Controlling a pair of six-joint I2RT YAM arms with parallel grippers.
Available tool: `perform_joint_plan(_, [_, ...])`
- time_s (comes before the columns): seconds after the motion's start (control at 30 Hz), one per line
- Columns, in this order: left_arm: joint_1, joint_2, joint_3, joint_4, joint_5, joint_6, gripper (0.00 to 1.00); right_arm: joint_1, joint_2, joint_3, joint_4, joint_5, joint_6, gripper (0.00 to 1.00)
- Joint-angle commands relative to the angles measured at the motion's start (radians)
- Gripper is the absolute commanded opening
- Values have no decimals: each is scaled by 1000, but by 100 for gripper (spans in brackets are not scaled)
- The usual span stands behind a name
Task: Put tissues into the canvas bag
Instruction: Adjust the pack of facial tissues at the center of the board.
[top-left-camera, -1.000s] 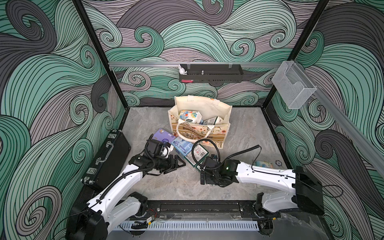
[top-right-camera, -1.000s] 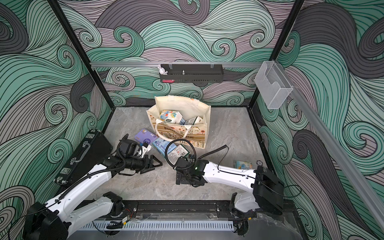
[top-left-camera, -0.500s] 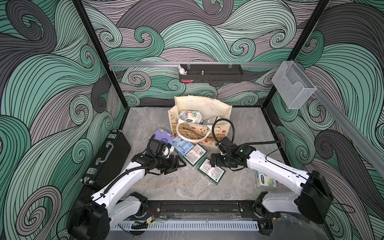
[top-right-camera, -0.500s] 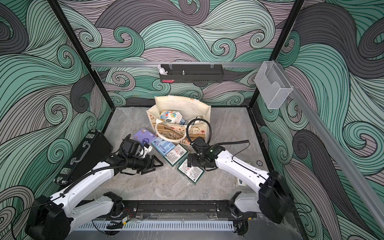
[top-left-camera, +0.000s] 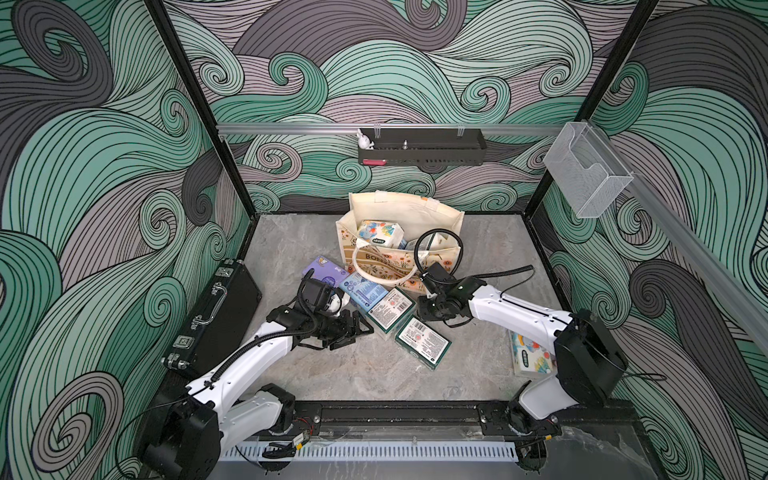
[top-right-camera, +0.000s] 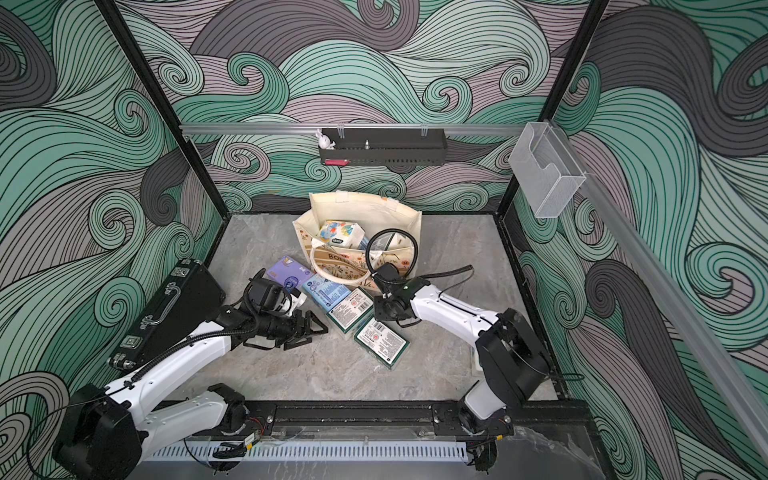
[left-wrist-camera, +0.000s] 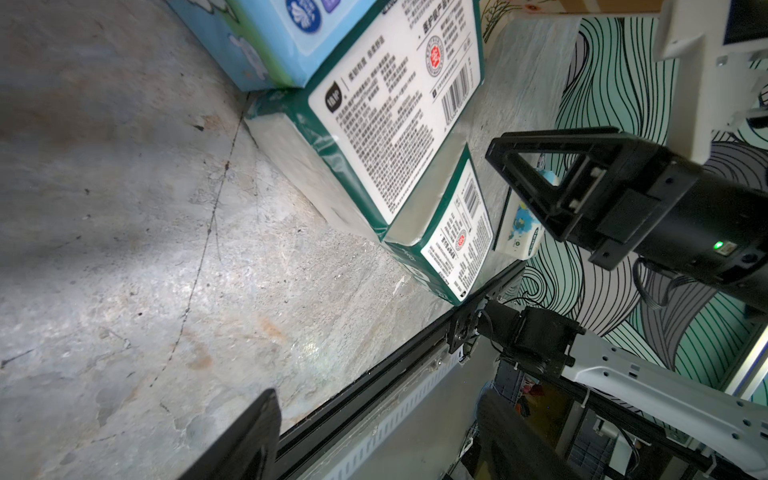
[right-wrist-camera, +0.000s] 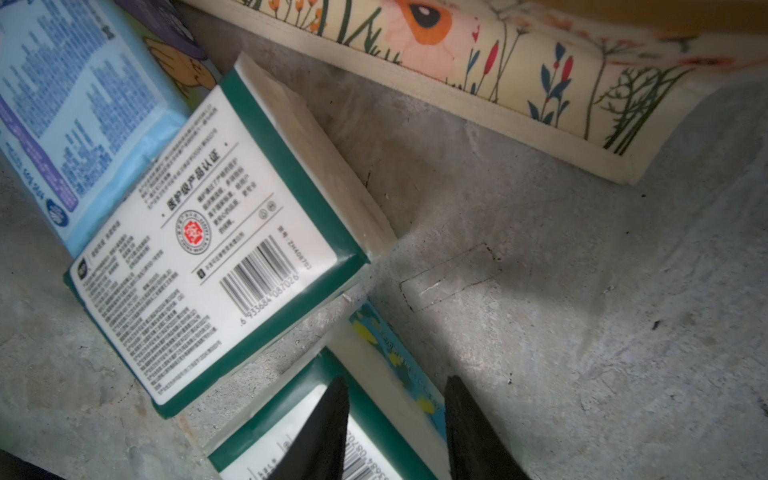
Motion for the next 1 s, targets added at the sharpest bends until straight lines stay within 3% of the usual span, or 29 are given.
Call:
perform_joint_plan(0.0, [-7,13,17,10,-12,-7,77,-1,41,0,27,-44,-32,39])
perform_joint_plan(0.2, [-8,18,17,10,-13,-3,77,17,13,-85,160,-215,8,42])
perform_joint_plan(0.6, [-41,22,6,37,-18,-27,76,156,-139,-101,143,-309,63,55])
perform_joint_plan(0.77, [-101,30,1,66,-46,-60,74,109,-326,-132,3,-205,32,74])
perform_joint_plan(0.97, [-190,97,18,139,-80,-107,72,-53,-545,-241,-146,-144,49,78])
